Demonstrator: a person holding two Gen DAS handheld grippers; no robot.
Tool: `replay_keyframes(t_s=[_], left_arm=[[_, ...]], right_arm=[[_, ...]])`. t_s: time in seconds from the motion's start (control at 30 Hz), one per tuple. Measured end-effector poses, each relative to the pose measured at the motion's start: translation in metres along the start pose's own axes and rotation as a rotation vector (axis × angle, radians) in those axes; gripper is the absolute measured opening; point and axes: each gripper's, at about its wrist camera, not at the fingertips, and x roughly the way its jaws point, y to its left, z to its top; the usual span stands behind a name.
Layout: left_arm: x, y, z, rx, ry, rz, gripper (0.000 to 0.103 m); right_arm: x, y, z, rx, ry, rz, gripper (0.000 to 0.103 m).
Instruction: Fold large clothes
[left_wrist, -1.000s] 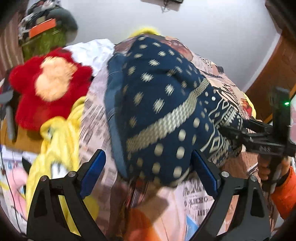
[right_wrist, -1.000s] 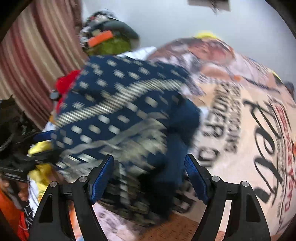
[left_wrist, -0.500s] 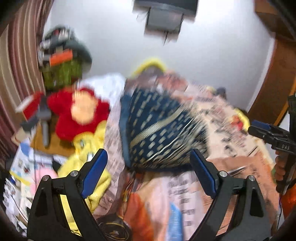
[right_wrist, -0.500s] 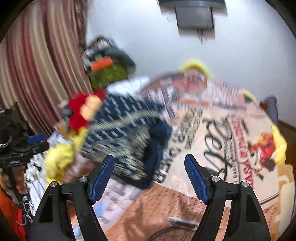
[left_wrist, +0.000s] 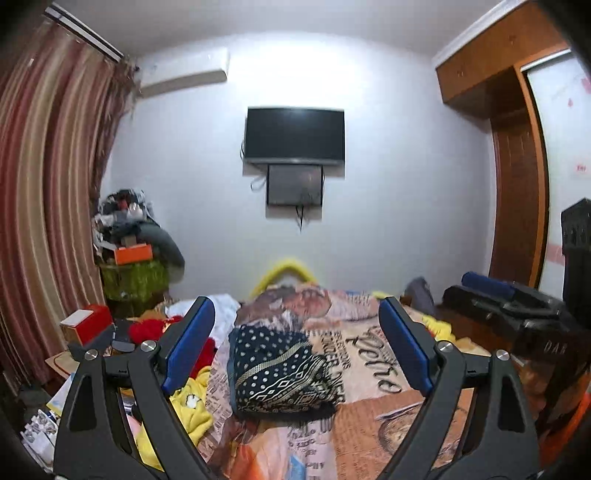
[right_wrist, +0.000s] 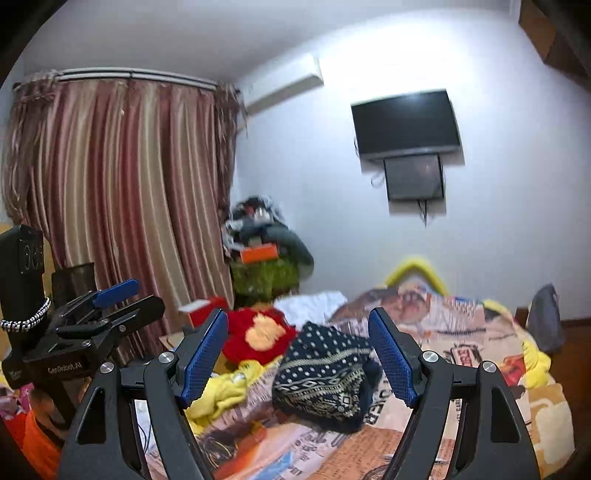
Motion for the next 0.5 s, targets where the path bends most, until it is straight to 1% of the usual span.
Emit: replay_keyframes(t_s=[0.1, 0.2, 0.3, 0.33, 0.4, 0.47, 0.5], left_arm=[[-0.017, -0.005, -0.002, -0.001, -0.025, 0.012, 0.091], [-0.023, -0.006, -0.005, -0.008, -0.034, 0.033, 0.091], [-0.024, -0.005, -0.009, -0.012, -0.020, 0.039, 0.092], [-0.025, -0.007, -0.012, -0.013, -0.015, 0.042, 0.096], [-0.026, -0.007, -0.015, -0.014, -0.015, 0.051, 0.100], [-0.026, -0.008, -0.017, -0.009, -0.011, 0.063, 0.102], [-0.027, -0.008, -0.018, -0.009, -0.009, 0.065, 0.102]], right_arm=[[-0.021, 0.017, -0.005, -0.018, -0.038, -0.030, 0.076], [-0.035, 0.026, -0.015, -0.022, -0.054, -0.064, 0.076], [-0.042, 0.028, -0.019, -0.028, -0.042, -0.080, 0.077], [-0.042, 0.028, -0.021, -0.029, -0.036, -0.089, 0.077], [-0.040, 0.028, -0.023, -0.031, -0.020, -0.105, 0.081], [-0.040, 0.028, -0.025, -0.025, -0.015, -0.118, 0.091], [-0.041, 0.027, -0.026, -0.018, -0.018, -0.123, 0.094]])
